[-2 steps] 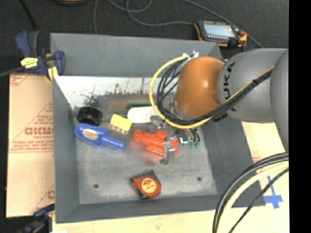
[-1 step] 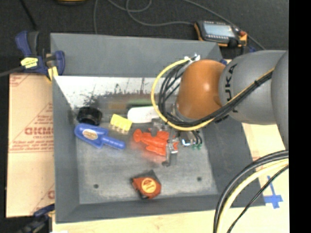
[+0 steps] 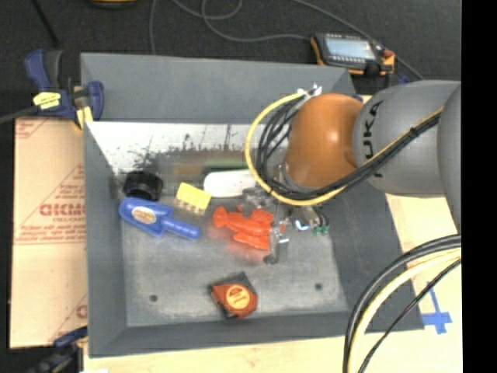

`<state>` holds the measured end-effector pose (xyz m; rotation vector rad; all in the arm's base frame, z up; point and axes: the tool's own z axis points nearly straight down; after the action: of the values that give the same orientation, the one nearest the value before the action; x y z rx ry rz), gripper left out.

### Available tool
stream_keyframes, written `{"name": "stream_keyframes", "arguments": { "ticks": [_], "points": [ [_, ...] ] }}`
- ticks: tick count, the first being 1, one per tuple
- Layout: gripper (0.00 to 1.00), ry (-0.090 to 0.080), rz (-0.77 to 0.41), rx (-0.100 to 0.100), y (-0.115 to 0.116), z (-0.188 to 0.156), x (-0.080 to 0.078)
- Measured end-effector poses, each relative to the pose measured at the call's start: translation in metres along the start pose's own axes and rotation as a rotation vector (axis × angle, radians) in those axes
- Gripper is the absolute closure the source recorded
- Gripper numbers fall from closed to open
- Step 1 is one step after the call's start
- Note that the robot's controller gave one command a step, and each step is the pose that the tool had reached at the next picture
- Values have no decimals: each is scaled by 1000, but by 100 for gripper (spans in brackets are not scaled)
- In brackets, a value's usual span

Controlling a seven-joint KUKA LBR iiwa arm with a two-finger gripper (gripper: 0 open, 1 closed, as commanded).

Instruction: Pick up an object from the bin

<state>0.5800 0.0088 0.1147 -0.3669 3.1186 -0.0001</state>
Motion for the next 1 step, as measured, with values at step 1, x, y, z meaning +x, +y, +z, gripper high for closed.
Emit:
{"name": "stream_keyframes", "arguments": {
  "ticks": [1],
  "points": [
    [0,-6,-310,3,9,26,-32]
  ]
}}
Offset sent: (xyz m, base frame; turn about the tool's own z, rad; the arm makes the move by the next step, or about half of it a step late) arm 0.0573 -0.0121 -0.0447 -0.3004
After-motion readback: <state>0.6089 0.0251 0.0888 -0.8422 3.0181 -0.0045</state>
